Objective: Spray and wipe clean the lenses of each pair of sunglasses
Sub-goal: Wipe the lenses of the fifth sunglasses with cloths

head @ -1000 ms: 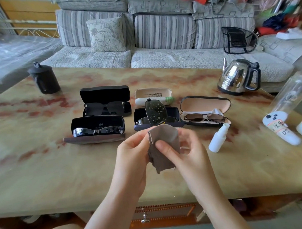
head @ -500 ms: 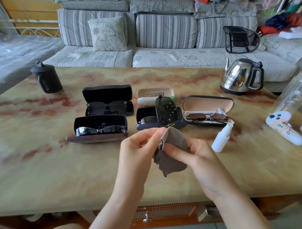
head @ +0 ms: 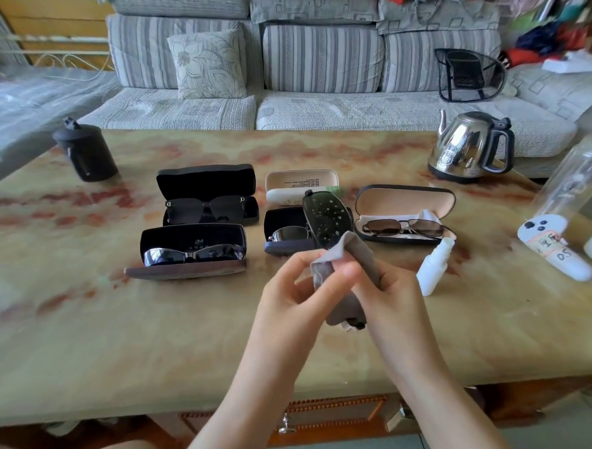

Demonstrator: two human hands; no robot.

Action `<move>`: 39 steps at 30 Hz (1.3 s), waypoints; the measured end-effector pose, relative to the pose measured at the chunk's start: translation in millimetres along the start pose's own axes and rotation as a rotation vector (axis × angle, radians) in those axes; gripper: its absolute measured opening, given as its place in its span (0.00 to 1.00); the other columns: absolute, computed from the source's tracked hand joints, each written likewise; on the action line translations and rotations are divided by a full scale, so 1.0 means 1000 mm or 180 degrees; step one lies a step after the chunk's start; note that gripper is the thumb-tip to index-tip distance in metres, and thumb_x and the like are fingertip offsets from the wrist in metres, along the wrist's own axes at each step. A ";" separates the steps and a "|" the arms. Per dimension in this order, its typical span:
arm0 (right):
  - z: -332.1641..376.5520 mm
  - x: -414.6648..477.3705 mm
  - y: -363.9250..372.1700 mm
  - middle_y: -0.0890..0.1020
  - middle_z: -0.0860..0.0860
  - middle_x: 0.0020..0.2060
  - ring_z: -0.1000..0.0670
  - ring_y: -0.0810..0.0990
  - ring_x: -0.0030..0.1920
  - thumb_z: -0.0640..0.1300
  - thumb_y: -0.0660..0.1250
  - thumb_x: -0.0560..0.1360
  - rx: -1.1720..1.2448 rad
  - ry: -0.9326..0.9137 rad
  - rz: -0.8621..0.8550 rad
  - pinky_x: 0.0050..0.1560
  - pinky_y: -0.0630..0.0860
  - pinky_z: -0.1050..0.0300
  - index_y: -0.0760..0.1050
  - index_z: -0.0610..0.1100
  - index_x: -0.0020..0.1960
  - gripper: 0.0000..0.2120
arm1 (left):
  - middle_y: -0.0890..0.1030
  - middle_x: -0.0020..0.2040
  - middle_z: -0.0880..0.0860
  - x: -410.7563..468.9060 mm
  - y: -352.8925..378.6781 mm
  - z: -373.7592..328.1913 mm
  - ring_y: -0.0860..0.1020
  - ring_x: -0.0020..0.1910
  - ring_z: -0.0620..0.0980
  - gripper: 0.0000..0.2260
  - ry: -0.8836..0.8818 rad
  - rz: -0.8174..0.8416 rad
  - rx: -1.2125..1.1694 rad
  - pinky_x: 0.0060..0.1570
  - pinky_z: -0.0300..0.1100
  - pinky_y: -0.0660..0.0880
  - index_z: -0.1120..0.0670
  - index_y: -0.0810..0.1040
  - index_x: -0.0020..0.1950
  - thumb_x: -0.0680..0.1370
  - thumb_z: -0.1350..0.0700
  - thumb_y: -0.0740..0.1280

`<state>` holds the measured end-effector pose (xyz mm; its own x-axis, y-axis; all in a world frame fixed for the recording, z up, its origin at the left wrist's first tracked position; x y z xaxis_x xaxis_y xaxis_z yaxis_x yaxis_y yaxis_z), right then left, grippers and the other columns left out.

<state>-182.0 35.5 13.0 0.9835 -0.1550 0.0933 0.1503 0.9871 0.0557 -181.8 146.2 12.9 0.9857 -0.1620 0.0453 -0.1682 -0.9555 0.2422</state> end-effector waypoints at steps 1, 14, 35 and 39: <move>0.000 0.000 0.002 0.81 0.39 0.28 0.51 0.78 0.29 0.56 0.65 0.70 -0.0060 -0.0057 0.0069 0.28 0.72 0.62 0.81 0.34 0.38 0.23 | 0.81 0.35 0.51 0.000 -0.002 -0.001 0.78 0.33 0.44 0.12 0.0101 -0.0091 0.0001 0.33 0.34 0.73 0.59 0.81 0.51 0.73 0.52 0.70; -0.005 -0.001 0.004 0.86 0.42 0.42 0.46 0.85 0.45 0.44 0.69 0.73 0.0318 0.0188 0.0963 0.47 0.81 0.56 0.84 0.43 0.48 0.08 | 0.86 0.47 0.50 0.006 -0.013 -0.004 0.81 0.43 0.42 0.13 0.0099 0.0132 0.0132 0.41 0.33 0.76 0.52 0.83 0.54 0.78 0.65 0.62; -0.012 0.003 -0.005 0.80 0.30 0.39 0.41 0.72 0.39 0.60 0.72 0.63 0.0329 0.0147 0.0309 0.41 0.65 0.46 0.83 0.39 0.39 0.23 | 0.80 0.44 0.64 0.004 -0.010 -0.008 0.78 0.44 0.54 0.13 0.0292 0.0202 0.0539 0.53 0.53 0.74 0.59 0.83 0.47 0.77 0.50 0.64; -0.009 0.002 -0.003 0.85 0.37 0.41 0.42 0.83 0.43 0.48 0.76 0.66 0.0495 0.0282 0.0598 0.45 0.78 0.53 0.84 0.38 0.43 0.14 | 0.80 0.40 0.60 0.007 -0.015 -0.001 0.78 0.42 0.55 0.16 -0.0053 0.0119 0.0225 0.54 0.48 0.75 0.57 0.84 0.48 0.76 0.45 0.66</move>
<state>-179.7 32.3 3.7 0.9987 0.0414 0.0294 -0.0464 0.9790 0.1984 -172.7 160.1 10.5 0.9788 -0.2015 0.0368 -0.2048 -0.9636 0.1718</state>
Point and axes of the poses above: each hand's wrist, its own x-axis towards the middle knuckle, its own y-axis out of the palm, z = x × y, the point moved 6 cm from there along x, towards the middle knuckle
